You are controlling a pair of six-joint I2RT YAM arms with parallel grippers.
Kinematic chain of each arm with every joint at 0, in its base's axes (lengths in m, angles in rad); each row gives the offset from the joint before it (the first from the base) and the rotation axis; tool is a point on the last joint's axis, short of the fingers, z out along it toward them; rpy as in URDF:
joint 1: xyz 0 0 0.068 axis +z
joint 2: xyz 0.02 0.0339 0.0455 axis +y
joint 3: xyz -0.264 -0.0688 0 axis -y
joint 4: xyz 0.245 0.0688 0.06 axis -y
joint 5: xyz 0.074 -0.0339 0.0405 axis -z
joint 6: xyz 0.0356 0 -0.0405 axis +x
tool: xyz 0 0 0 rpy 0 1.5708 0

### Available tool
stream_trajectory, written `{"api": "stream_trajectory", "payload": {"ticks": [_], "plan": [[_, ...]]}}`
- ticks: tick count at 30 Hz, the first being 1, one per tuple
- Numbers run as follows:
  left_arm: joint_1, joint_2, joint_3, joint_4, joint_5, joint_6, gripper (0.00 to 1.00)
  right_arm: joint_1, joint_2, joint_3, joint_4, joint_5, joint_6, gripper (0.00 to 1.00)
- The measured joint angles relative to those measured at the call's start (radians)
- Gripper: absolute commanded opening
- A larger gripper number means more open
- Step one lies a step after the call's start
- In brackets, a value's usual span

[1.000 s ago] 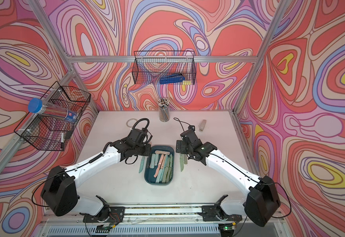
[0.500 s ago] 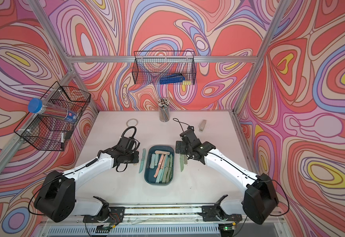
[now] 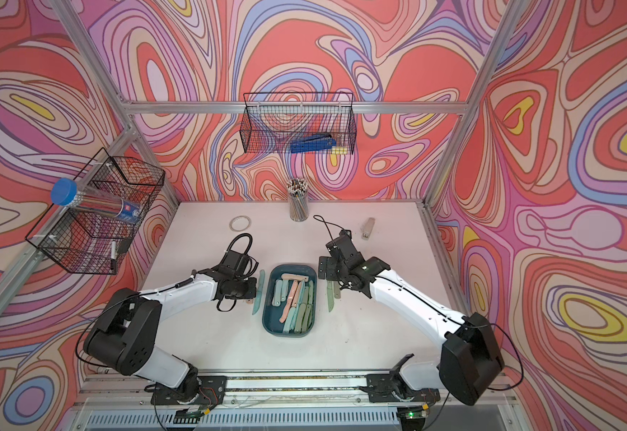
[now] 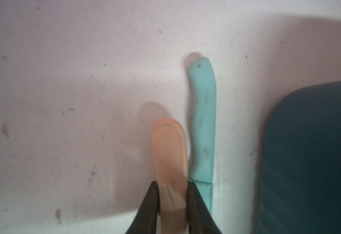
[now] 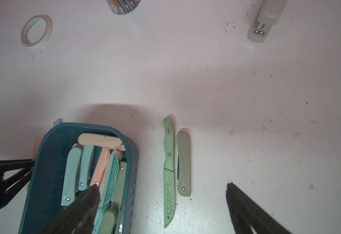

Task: Take the fruit knife out of the storage box
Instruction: Place the fruit knife at the center of the board.

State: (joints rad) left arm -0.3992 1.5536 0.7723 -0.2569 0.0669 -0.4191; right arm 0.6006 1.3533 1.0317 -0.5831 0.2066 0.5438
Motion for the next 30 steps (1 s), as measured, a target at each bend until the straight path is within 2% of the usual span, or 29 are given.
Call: {"api": "stream_trajectory", "payload": {"ticks": [6, 15, 22, 25, 30], "plan": [[0.0, 0.018, 0.0, 0.014, 0.005, 0.0, 0.25, 0.0, 0.0, 0.0, 0.0, -0.005, 0.001, 0.98], [0.0, 0.019, 0.002, 0.023, 0.004, 0.0, 0.42, 0.0, 0.0, 0.0, 0.001, -0.006, 0.001, 0.98], [0.0, 0.017, 0.006, 0.019, 0.003, 0.0, 0.43, 0.0, 0.0, 0.0, 0.005, -0.013, 0.0, 0.98], [0.0, -0.026, 0.01, -0.015, -0.006, -0.003, 0.46, 0.0, 0.0, 0.0, 0.01, -0.031, -0.008, 0.98], [0.0, -0.191, 0.051, -0.086, -0.027, -0.009, 0.6, 0.024, 0.009, 0.019, -0.005, -0.051, -0.026, 0.98]]}}
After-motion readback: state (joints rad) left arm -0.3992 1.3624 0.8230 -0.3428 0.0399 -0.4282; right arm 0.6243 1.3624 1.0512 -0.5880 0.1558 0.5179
